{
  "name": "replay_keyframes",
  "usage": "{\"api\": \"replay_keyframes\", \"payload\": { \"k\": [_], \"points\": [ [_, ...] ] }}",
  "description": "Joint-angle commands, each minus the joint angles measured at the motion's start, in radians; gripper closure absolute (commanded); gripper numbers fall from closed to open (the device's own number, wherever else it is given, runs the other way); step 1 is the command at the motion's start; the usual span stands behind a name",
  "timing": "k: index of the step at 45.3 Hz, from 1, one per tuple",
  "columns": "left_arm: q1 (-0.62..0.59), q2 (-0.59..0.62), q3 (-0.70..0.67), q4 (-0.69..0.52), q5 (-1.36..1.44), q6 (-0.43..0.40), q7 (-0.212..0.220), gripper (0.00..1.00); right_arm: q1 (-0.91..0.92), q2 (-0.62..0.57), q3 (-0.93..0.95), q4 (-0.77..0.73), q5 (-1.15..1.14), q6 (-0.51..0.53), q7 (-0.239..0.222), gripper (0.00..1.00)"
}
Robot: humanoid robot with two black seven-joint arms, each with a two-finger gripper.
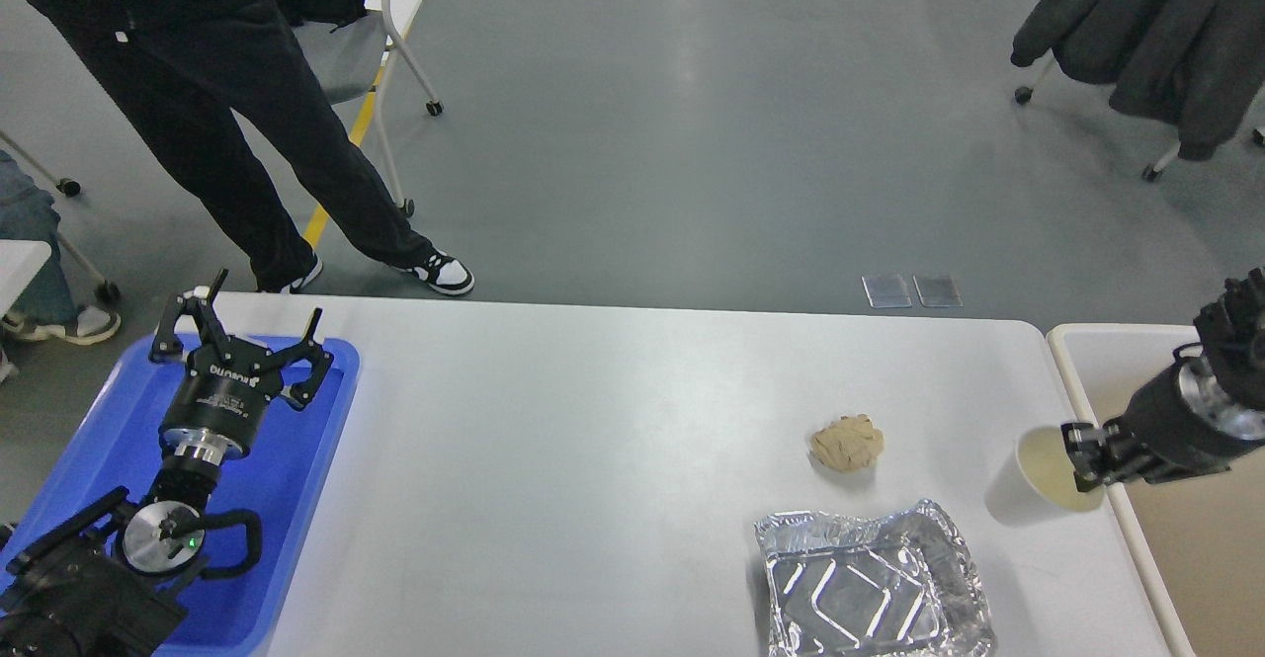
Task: Tidy desktop
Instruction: 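Close the right gripper on the cup and lift it, then carry the cup over the beige bin and release it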
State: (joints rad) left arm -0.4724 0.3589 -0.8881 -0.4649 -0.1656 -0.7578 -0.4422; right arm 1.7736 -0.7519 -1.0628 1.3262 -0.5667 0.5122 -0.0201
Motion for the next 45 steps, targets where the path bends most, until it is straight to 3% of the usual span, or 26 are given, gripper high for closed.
{"api": "replay_keyframes", "payload": {
  "k": [1,14,28,45],
  "points": [
    [0.0,0.0,0.0,0.0,0.0,0.0,0.0,0.01,0.217,-0.007,-0.042,0.05,-0.054,0.14,-0.003,1.0],
    [0.0,0.0,0.0,0.0,0.0,0.0,0.0,0.01,0.412,-0.004,-0.049,0.07,-0.13,0.273,-0.003,1.0],
    [0.0,0.0,0.001,0.0,0.0,0.0,-0.001,0.01,0.576,0.005,-0.054,0.094,-0.156,0.273,-0.004,1.0],
    [0.0,0.0,0.0,0.0,0.0,0.0,0.0,0.01,0.638,0.029,-0.054,0.102,-0.16,0.273,-0.004,1.0]
  ]
}}
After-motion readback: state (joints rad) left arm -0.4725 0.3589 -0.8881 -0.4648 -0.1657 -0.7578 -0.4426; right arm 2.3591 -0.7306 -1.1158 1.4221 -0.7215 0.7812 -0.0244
